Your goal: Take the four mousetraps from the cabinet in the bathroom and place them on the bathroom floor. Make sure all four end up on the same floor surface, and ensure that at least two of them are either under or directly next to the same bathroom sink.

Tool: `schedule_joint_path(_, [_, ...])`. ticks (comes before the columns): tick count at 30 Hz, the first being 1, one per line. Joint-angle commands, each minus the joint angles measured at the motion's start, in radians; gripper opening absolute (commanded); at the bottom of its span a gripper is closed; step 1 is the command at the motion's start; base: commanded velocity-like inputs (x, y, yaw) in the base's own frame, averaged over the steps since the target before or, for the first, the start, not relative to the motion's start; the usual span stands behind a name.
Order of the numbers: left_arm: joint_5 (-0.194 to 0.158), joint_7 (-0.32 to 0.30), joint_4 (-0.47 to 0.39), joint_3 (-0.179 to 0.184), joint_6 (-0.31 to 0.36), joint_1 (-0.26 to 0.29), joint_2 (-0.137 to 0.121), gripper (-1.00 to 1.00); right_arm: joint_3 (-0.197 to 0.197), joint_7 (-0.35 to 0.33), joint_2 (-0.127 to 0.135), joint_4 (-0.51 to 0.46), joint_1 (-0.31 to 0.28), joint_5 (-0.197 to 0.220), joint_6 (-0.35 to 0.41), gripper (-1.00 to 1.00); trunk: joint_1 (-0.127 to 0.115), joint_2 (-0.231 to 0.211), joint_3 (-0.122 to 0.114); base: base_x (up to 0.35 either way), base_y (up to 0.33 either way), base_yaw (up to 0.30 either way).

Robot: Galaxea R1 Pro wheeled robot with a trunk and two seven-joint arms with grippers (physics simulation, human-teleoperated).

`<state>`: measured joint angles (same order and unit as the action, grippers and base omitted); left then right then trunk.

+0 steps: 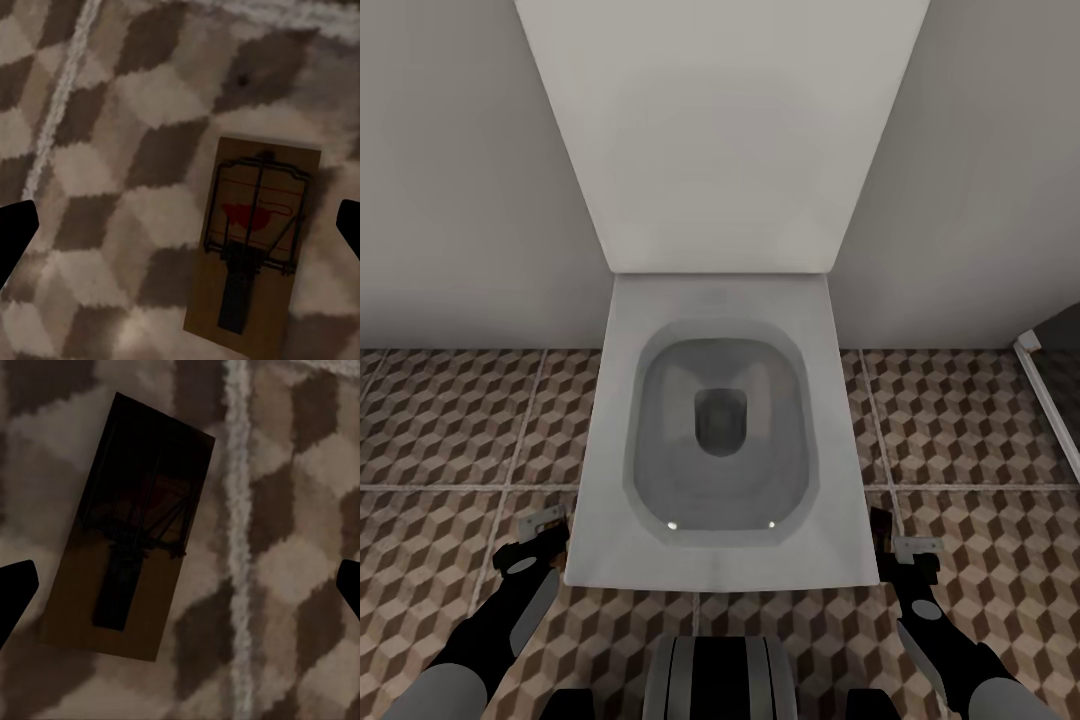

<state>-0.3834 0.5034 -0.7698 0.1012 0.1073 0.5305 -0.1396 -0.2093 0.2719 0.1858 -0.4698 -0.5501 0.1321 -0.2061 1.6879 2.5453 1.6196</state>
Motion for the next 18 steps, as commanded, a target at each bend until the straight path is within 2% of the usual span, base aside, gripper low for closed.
schedule_joint_path(1, [-0.005,0.009,-0.002,0.006,0.005,0.0,-0.002,1.0,-0.009,0.006,0.001,0.0,-0.001,0.011,-0.004,1.0,0.0,0.0,0.001,-0.002,0.0,0.0])
schedule_joint_path(7, [-0.005,0.009,-0.002,0.006,0.005,0.0,-0.001,1.0,-0.009,0.006,0.001,0.0,-0.001,0.012,-0.004,1.0,0.0,0.0,0.001,-0.115,0.0,0.0])
schedule_joint_path(18, [-0.005,0.009,-0.002,0.006,0.002,0.0,0.0,1.0,-0.009,0.006,0.001,0.0,-0.001,0.012,-0.003,1.0,0.0,0.0,0.001,-0.307,0.0,0.0])
